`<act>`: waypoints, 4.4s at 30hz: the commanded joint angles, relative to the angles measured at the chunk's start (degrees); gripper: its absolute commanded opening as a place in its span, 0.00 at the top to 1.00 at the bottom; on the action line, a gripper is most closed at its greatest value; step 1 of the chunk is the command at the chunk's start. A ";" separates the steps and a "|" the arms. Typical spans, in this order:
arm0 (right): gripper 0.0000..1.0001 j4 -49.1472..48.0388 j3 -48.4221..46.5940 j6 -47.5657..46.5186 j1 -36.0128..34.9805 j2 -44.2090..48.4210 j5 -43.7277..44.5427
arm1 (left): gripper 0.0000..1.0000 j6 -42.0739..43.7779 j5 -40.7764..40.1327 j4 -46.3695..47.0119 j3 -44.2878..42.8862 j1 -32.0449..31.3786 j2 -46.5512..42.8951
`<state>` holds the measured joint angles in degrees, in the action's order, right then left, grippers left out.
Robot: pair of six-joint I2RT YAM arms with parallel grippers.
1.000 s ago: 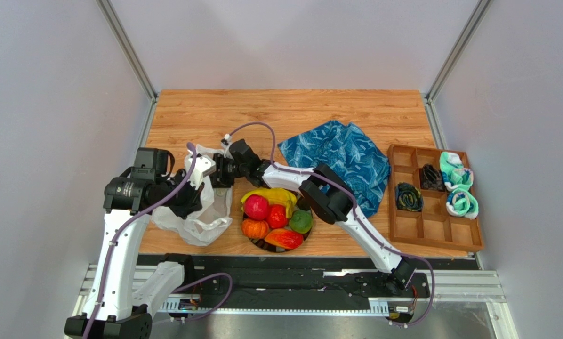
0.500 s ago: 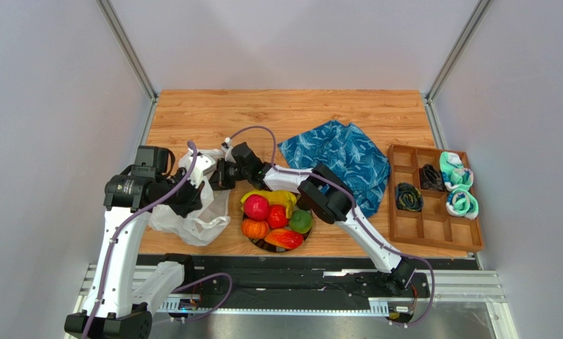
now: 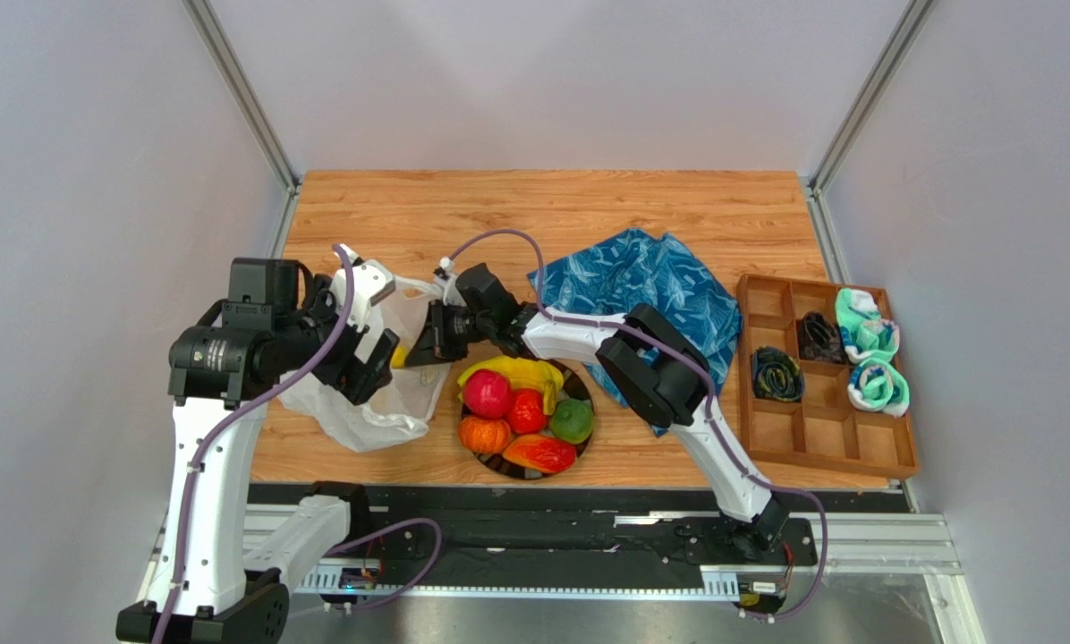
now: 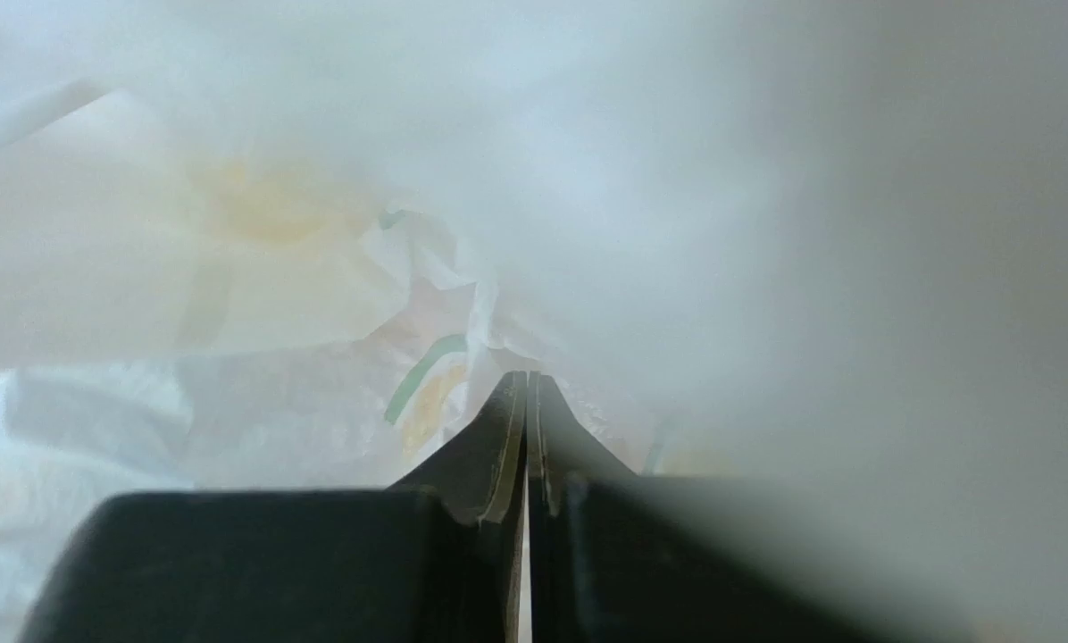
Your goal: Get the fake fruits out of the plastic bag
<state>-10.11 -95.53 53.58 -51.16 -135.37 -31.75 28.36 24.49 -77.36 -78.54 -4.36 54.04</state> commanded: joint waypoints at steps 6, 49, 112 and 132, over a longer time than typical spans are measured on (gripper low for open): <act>0.96 8.43 -1.25 -11.21 -0.79 6.43 3.70 | 0.01 -16.05 -13.35 4.85 -10.18 7.34 10.46; 0.63 16.79 -5.72 -21.59 -6.32 10.13 10.30 | 0.01 -28.10 -17.81 12.85 -6.29 27.21 49.84; 0.53 24.61 -5.37 -26.32 0.09 17.86 4.86 | 1.00 -27.91 37.06 3.96 -13.14 23.79 19.35; 0.54 23.65 -3.70 -30.11 -0.43 18.39 3.19 | 0.93 -38.73 37.74 13.02 -11.11 24.93 46.05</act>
<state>15.49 -99.24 25.28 -50.98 -119.57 -27.55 -6.83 61.19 -67.20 -90.80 20.18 94.98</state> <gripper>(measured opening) 0.465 0.030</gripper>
